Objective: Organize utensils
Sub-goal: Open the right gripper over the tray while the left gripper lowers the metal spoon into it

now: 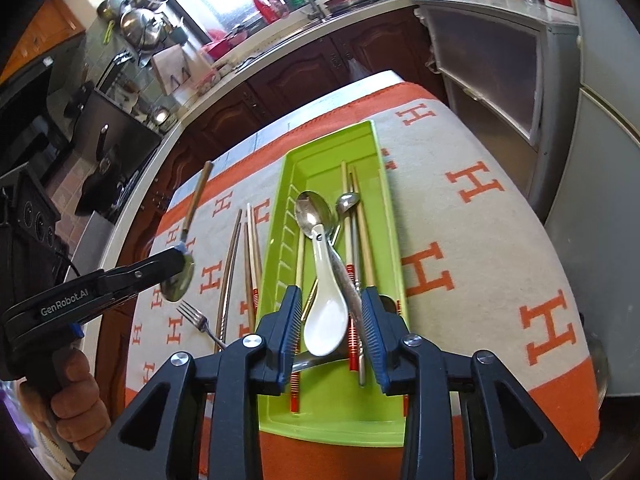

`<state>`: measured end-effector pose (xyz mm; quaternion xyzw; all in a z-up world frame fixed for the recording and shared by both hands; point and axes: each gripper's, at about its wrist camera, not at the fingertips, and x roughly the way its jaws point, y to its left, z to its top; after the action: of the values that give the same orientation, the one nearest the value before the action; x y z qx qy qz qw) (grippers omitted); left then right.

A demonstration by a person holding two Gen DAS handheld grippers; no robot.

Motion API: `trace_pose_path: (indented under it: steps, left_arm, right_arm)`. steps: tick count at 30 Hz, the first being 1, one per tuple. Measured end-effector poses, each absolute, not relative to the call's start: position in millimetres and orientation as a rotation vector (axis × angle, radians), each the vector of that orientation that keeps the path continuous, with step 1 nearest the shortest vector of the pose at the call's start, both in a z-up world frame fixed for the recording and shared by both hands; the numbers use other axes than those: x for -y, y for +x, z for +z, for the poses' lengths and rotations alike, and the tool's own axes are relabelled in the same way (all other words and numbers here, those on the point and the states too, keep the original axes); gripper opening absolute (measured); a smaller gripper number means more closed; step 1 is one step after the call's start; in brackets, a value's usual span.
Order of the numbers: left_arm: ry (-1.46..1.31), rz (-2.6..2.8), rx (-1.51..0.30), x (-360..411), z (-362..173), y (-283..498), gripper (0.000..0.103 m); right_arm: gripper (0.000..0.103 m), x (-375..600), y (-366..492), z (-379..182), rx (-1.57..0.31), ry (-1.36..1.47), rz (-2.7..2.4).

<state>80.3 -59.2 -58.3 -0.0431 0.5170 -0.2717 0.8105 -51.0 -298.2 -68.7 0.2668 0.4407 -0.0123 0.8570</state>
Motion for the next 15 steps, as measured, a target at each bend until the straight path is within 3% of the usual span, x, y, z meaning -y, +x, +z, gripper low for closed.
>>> trace_pose_path:
  steps: [12, 15]
  left_arm:
    - [-0.017, -0.617, -1.257, 136.4, -115.4, 111.3, 0.002]
    - [-0.011, -0.611, -1.251, 133.9, -116.3, 112.9, 0.008]
  right_arm:
    - [0.033, 336.0, -67.7, -79.5, -0.897, 0.643, -0.129]
    - [0.034, 342.4, -69.4, -82.9, -0.892, 0.657, -0.150]
